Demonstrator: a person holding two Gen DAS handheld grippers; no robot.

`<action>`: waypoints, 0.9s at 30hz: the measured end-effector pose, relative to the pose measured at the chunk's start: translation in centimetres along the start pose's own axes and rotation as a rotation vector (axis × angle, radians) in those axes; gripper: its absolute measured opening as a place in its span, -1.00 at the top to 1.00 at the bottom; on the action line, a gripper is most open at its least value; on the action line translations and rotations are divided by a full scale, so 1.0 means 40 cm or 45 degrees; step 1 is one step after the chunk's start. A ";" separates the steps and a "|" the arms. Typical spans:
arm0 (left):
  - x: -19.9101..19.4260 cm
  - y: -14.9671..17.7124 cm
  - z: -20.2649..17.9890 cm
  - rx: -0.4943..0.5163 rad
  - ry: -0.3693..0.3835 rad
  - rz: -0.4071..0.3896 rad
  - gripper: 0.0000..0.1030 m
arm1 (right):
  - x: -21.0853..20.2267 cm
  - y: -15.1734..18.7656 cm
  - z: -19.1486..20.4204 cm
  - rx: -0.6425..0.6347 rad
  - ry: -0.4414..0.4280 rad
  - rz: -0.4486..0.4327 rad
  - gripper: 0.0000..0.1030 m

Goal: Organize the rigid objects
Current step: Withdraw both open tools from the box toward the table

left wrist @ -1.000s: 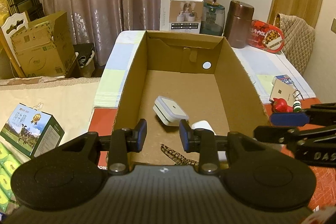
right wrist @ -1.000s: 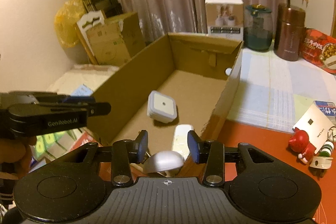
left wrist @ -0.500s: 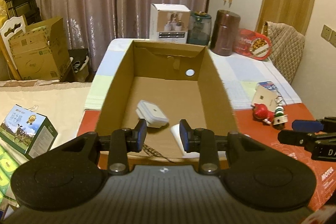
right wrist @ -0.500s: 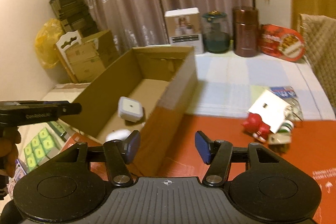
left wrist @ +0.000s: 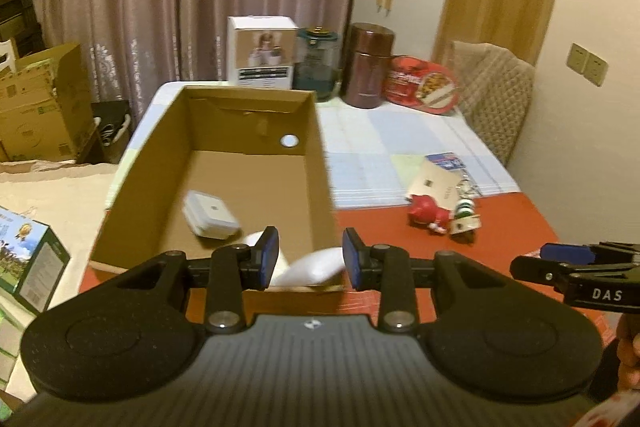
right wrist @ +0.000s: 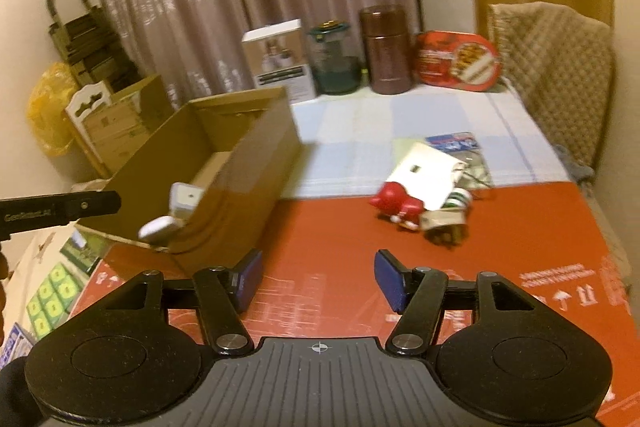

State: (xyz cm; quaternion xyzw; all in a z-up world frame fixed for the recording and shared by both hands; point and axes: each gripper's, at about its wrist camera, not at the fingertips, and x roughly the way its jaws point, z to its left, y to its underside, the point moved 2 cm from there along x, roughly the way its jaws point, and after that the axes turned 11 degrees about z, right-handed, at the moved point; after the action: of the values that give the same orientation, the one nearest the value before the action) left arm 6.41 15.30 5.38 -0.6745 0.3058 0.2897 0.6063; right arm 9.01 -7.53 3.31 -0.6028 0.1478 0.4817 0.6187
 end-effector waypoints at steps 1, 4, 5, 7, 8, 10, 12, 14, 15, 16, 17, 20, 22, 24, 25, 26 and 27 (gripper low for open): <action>0.000 0.001 -0.013 0.005 0.009 0.001 0.43 | -0.007 0.002 -0.010 0.008 0.006 -0.005 -0.14; 0.000 0.004 -0.053 0.025 0.033 0.003 0.43 | -0.034 0.010 -0.040 0.034 0.025 -0.022 -0.15; 0.000 0.005 -0.068 0.032 0.041 0.003 0.43 | -0.043 0.013 -0.050 0.044 0.030 -0.027 -0.15; 0.005 0.004 -0.092 0.040 0.059 0.007 0.42 | -0.056 0.016 -0.068 0.058 0.040 -0.037 -0.15; 0.005 0.004 -0.104 0.046 0.067 0.008 0.42 | -0.063 0.017 -0.076 0.065 0.045 -0.041 -0.15; 0.009 0.004 -0.130 0.059 0.080 0.010 0.42 | -0.075 0.020 -0.091 0.080 0.056 -0.047 -0.16; 0.015 0.005 -0.149 0.068 0.093 0.012 0.42 | -0.082 0.022 -0.109 0.094 0.066 -0.050 -0.17; 0.019 0.007 -0.169 0.078 0.103 0.014 0.41 | -0.089 0.026 -0.123 0.108 0.075 -0.054 -0.17; 0.022 0.008 -0.179 0.085 0.109 0.015 0.41 | -0.093 0.026 -0.131 0.115 0.078 -0.056 -0.17; 0.024 0.008 -0.187 0.091 0.115 0.016 0.41 | -0.097 0.027 -0.138 0.121 0.083 -0.058 -0.17; 0.027 0.008 -0.196 0.097 0.121 0.017 0.40 | -0.100 0.028 -0.144 0.126 0.087 -0.060 -0.17; 0.035 0.009 -0.216 0.104 0.131 0.018 0.39 | -0.109 0.032 -0.163 0.141 0.103 -0.065 -0.18; 0.044 0.010 -0.229 0.106 0.139 0.021 0.38 | -0.112 0.035 -0.176 0.153 0.111 -0.069 -0.18; 0.055 0.010 -0.244 0.114 0.147 0.027 0.38 | -0.112 0.037 -0.191 0.166 0.123 -0.071 -0.19; 0.061 0.010 -0.251 0.118 0.151 0.030 0.37 | -0.111 0.038 -0.199 0.172 0.129 -0.070 -0.19; 0.069 0.010 -0.257 0.120 0.154 0.033 0.37 | -0.109 0.039 -0.207 0.177 0.133 -0.069 -0.19; 0.077 0.009 -0.263 0.123 0.157 0.037 0.37 | -0.107 0.040 -0.215 0.182 0.139 -0.066 -0.19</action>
State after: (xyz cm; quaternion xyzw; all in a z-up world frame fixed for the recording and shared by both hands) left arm 8.35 4.62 3.82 -0.6567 0.3660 0.2412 0.6137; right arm 9.10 -17.27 3.64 -0.5859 0.1997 0.4204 0.6634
